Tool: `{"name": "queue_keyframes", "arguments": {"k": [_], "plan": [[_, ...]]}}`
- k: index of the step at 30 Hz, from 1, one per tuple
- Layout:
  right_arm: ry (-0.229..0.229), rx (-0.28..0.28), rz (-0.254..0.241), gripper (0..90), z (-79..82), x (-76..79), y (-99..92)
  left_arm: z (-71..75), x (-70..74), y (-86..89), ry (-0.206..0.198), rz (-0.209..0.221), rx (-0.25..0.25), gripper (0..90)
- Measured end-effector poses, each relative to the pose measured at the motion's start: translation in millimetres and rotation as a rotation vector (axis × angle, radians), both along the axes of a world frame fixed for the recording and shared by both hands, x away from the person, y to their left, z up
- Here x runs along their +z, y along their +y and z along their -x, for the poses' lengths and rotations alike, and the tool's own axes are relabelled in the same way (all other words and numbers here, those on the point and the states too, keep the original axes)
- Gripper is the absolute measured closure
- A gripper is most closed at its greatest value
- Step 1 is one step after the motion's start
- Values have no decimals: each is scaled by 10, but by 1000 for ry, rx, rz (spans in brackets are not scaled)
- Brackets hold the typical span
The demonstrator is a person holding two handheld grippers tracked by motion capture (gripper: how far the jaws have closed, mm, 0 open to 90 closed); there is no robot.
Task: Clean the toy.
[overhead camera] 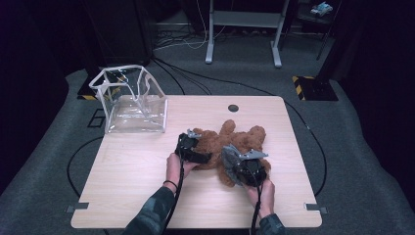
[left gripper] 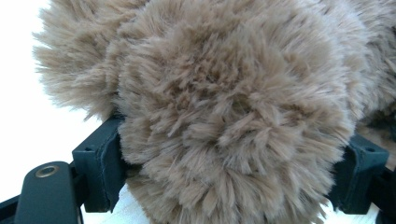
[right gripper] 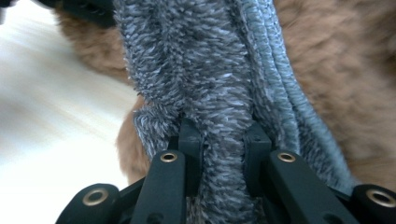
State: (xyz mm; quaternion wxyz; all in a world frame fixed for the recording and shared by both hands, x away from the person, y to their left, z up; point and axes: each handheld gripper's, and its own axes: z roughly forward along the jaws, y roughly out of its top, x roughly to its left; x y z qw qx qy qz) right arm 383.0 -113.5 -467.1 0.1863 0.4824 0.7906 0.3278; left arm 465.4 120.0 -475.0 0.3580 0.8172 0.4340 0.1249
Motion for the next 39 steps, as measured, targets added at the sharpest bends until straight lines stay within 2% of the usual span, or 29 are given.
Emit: {"name": "queue_keyframes", "arguments": {"k": [1,5,8,9,13,14,15,17,18,19,22,25,27,29,31,33,36,37,39], "plan": [[4,-9,28,753,-11,-17,36,1,1,-2,1,-2,-1,159],[41,-5,51,754,-43,-212,168,7,-3,-7,-4,-5,-1,158],[64,12,7,755,-6,-270,213,7,-3,-7,-2,-7,-2,158],[83,41,-15,755,2,-275,219,7,-4,-7,-1,-6,-2,158],[113,95,-10,751,9,-227,208,6,-9,-5,-4,-2,-1,158],[91,104,5,749,12,-151,185,2,-6,0,0,-5,-5,157],[51,90,8,748,14,-77,161,1,-6,0,-1,-5,-5,157],[6,74,-9,748,7,40,108,0,-3,-6,2,-7,-4,157],[-9,49,12,748,-13,77,104,2,-3,-7,2,-7,-4,158],[-10,51,29,749,-35,70,101,1,-4,-8,2,-7,-4,158],[37,27,46,752,-91,-72,92,-2,-7,-9,1,-10,-8,157],[76,-13,73,752,-50,-223,43,-6,-10,-3,2,-8,-12,157],[96,-25,102,752,-35,-272,-7,-6,-8,-5,4,-11,-13,157],[105,-23,102,751,-25,-264,-69,-10,-9,-5,5,-6,-12,157],[96,-26,90,750,9,-181,-100,-13,-9,-1,6,-5,-13,157],[38,-5,55,748,43,-46,-125,-15,-11,2,6,-5,-14,157],[-36,-27,27,748,38,151,-134,-14,-5,1,5,-16,-21,157],[-41,-34,24,748,19,168,-139,-14,-5,0,5,-15,-21,157],[-7,-46,16,750,-53,123,-152,-14,-8,-3,2,-15,-20,157]]}}
